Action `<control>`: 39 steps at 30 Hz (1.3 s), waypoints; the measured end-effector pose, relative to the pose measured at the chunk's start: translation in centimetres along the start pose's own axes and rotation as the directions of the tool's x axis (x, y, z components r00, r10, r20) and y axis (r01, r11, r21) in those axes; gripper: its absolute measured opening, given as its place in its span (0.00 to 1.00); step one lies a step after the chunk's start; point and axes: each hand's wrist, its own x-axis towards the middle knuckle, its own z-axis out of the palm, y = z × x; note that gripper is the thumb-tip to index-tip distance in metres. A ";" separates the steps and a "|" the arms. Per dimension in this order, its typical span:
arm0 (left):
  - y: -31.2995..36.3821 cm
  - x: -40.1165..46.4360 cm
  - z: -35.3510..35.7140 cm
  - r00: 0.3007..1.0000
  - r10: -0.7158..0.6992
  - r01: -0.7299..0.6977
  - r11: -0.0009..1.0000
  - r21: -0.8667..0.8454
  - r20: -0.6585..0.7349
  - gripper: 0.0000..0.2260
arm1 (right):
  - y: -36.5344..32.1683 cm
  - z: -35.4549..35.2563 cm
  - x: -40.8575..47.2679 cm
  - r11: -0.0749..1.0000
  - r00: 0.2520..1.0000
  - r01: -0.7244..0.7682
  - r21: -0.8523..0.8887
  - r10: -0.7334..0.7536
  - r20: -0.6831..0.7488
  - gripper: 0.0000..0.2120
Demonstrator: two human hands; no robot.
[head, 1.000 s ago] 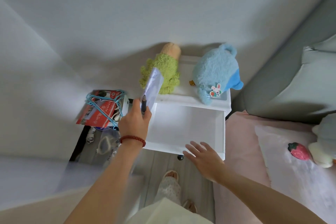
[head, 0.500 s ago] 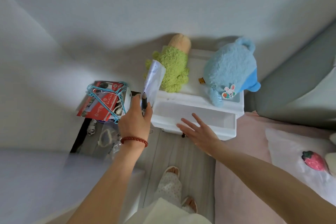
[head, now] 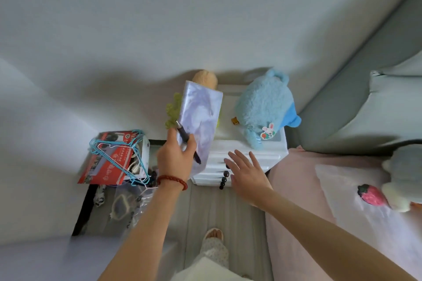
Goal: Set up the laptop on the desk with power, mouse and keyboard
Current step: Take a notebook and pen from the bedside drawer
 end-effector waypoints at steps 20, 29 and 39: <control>28.6 -44.1 4.4 0.378 0.575 -0.102 0.805 -0.585 0.726 0.07 | -4.3 -3.1 -58.9 0.134 -0.316 -0.455 0.881 0.900 -0.300 0.05; 33.2 -82.4 -7.6 -0.480 0.763 -0.365 0.275 -0.889 0.433 0.13 | -26.2 8.3 -89.9 -0.389 -0.898 -0.301 0.871 0.423 -0.122 0.08; 29.6 -116.6 -25.5 -0.780 0.623 0.088 0.001 -0.996 -0.068 0.13 | -50.0 19.0 -111.0 -0.561 -0.976 0.117 0.819 -0.216 -0.009 0.08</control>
